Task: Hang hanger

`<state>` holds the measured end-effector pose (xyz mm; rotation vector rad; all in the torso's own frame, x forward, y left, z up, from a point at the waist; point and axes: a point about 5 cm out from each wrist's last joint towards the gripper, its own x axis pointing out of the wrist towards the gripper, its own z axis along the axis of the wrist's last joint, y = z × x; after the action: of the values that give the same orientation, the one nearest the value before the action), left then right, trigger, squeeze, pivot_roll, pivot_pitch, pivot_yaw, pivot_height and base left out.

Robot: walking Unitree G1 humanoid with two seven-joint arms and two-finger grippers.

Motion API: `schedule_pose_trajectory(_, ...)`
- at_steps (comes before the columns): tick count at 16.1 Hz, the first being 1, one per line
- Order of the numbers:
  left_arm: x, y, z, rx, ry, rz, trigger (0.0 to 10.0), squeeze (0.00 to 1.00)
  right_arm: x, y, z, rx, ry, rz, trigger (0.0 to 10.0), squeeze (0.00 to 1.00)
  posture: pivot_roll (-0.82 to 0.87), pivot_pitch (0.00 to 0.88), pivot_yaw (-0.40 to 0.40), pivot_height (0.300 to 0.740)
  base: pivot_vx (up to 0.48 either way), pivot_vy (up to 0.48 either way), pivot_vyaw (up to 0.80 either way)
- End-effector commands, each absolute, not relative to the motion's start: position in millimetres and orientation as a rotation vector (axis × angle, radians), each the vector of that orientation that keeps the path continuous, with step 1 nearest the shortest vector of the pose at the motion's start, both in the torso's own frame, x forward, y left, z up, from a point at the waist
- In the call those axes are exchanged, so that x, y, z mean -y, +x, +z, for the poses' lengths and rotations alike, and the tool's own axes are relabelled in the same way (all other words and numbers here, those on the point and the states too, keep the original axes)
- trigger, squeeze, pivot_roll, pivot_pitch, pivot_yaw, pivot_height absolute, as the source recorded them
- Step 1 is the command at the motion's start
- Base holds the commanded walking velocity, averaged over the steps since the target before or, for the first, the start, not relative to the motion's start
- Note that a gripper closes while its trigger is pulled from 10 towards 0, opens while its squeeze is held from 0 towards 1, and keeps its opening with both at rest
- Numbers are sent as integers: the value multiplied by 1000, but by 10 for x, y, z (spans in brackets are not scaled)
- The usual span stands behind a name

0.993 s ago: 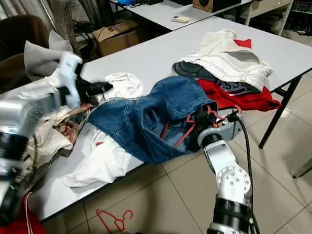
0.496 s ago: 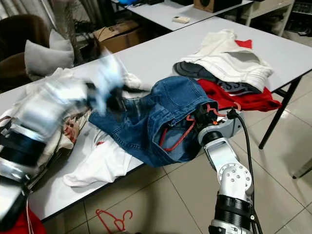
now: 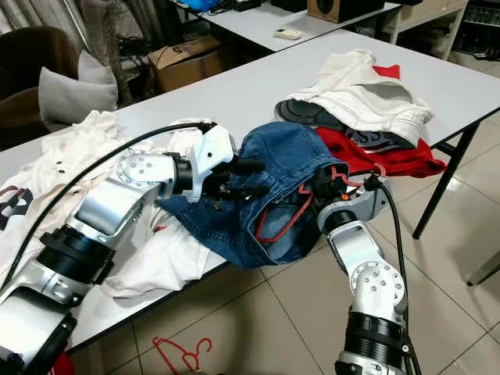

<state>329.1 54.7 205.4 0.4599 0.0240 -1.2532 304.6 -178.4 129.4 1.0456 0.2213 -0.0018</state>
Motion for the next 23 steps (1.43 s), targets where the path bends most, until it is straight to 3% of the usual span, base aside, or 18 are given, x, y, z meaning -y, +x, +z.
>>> schedule_pose_trajectory(1, -578, 3279, 1975, -30, 502, -1241, 10000, 0, 1726, 3076, 1351, -215, 1041, 30, 10000, 0, -186, 0, 160, 740, 0, 0, 0)
schedule_pose_trajectory(11, -711, 3395, 1451, -116, 873, -1159, 10000, 0, 1755, 3083, 1398, -210, 1028, 43, 10000, 0, -203, 0, 146, 740, 0, 0, 0)
schedule_pose_trajectory(12, -748, 3407, 1399, -139, 878, -1147, 3333, 0, 1759, 3086, 1400, -210, 1027, 44, 10000, 0, -203, 0, 146, 740, 0, 0, 0)
schedule_pose_trajectory(13, -771, 3414, 1372, -152, 878, -1137, 0, 0, 1759, 3086, 1402, -209, 1026, 44, 10000, 0, -206, 0, 143, 740, 0, 0, 0)
schedule_pose_trajectory(20, -849, 3443, 1250, -194, 762, -1088, 0, 0, 1758, 3101, 1422, -212, 1023, 55, 10000, 0, -205, 0, 134, 740, 0, 0, 0)
schedule_pose_trajectory(23, -855, 3458, 1304, -161, 639, -1054, 0, 0, 1750, 3110, 1430, -213, 1022, 60, 10000, 0, -204, 0, 129, 740, 0, 0, 0)
